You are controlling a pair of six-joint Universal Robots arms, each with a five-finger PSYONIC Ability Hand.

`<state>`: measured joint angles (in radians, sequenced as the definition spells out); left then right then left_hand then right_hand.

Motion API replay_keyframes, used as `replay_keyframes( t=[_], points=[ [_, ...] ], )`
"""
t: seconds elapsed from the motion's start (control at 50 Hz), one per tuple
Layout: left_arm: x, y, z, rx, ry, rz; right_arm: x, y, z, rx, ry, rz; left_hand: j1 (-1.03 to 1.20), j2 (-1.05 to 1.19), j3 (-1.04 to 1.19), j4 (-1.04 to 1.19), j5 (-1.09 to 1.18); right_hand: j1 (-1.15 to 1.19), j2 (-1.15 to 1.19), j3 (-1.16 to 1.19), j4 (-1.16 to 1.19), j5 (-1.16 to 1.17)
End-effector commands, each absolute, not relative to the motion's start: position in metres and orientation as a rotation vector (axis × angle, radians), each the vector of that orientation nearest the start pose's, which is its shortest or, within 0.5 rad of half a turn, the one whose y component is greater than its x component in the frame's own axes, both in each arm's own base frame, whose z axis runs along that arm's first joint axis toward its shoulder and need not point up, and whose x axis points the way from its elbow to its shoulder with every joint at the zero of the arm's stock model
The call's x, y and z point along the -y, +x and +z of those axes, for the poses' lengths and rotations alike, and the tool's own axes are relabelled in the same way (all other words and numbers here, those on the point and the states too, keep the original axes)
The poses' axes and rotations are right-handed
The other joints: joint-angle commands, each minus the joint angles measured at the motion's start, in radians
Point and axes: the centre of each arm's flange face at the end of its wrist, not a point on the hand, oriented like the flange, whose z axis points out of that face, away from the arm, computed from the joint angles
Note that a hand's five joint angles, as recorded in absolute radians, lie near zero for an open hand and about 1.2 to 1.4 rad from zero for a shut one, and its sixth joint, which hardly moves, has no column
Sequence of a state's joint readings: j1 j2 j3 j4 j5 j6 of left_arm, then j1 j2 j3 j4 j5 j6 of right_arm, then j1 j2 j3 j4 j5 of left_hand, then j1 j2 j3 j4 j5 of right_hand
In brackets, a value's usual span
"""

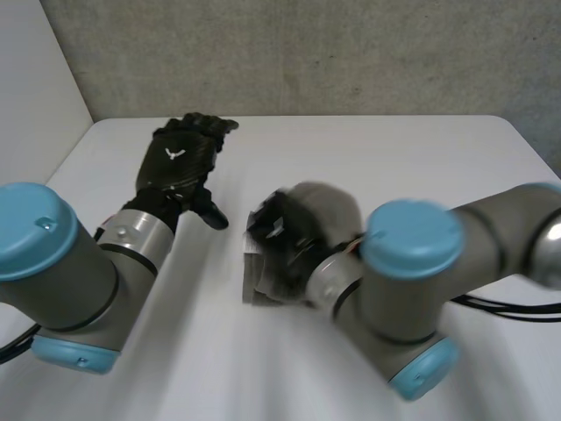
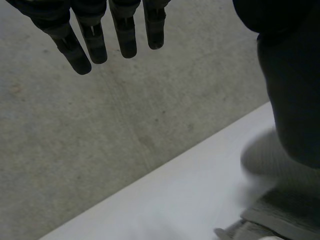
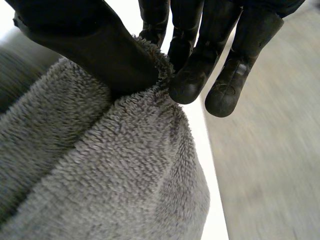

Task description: Fold the towel.

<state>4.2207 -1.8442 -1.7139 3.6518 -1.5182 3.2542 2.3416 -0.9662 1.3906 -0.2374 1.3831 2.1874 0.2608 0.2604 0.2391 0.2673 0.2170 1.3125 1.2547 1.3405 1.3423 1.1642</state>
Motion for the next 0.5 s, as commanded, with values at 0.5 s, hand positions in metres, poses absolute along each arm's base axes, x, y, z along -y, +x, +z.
replay_keyframes(
  t=[0.5],
  points=[
    [0.257, -0.316, 0.193, -2.407, 0.775, -2.502, 0.250, 0.313, 0.200, -1.924, -0.948, -1.704, -0.074, -0.073, -0.052, -0.080, -0.204, -1.138, -1.080, -1.166, -1.168, -1.164]
  ],
)
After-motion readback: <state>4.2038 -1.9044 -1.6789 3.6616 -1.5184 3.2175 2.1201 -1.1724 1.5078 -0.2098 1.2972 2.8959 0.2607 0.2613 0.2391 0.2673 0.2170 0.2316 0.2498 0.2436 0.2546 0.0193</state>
